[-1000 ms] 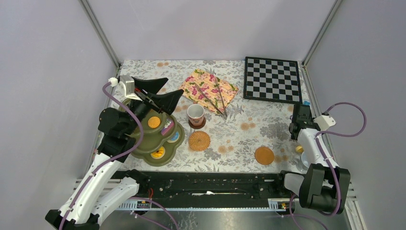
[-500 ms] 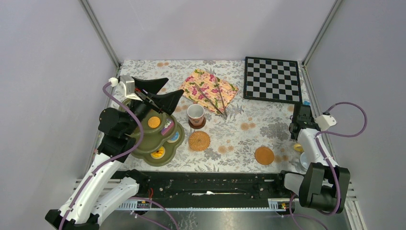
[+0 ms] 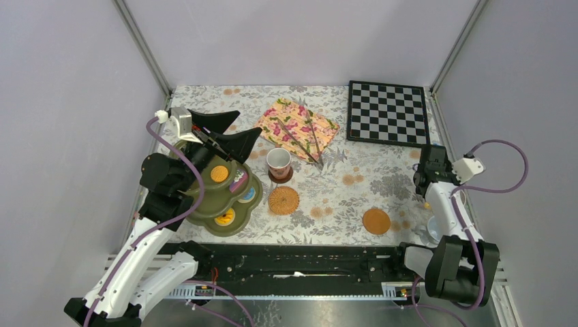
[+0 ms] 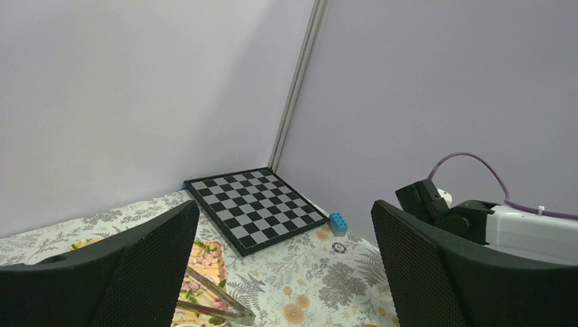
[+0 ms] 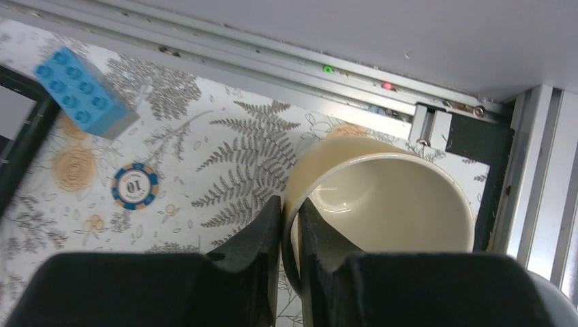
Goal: Serve the afternoon tea
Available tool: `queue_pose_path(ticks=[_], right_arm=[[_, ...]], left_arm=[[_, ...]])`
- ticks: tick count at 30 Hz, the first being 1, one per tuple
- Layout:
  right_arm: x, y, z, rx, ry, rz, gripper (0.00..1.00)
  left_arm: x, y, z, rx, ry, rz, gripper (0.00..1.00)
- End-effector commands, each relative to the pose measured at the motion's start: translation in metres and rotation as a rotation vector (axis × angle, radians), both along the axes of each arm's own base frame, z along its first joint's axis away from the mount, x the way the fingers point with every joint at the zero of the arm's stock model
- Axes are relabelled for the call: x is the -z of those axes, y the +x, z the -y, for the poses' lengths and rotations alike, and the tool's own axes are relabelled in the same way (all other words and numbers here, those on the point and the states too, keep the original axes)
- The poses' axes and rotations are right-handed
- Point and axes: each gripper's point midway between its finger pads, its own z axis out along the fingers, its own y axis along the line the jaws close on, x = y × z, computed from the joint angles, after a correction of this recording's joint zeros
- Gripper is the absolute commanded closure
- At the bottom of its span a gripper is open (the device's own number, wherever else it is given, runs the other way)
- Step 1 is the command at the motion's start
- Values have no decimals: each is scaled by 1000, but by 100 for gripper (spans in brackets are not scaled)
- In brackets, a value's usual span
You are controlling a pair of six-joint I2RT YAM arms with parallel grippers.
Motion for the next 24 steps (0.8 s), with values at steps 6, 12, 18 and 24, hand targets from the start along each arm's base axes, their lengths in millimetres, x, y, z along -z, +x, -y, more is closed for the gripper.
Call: queue_pose_path(ticks=[6,12,18,24], right_arm=[[-94,30,8,-122,-161,316,100],[-164,55,-37,-466,-184,651,100],[-218,79,-152,-1127,-80,930,100],[-228,71,-258,-1681,315,991,100]], left_arm=[[-12,-6,0,10,-10,46,1],[-11,-5,1,14,-8,43,1],[-10,-5,1,14,-6,41,1],[-10,-4,0,6,-3,43,1]])
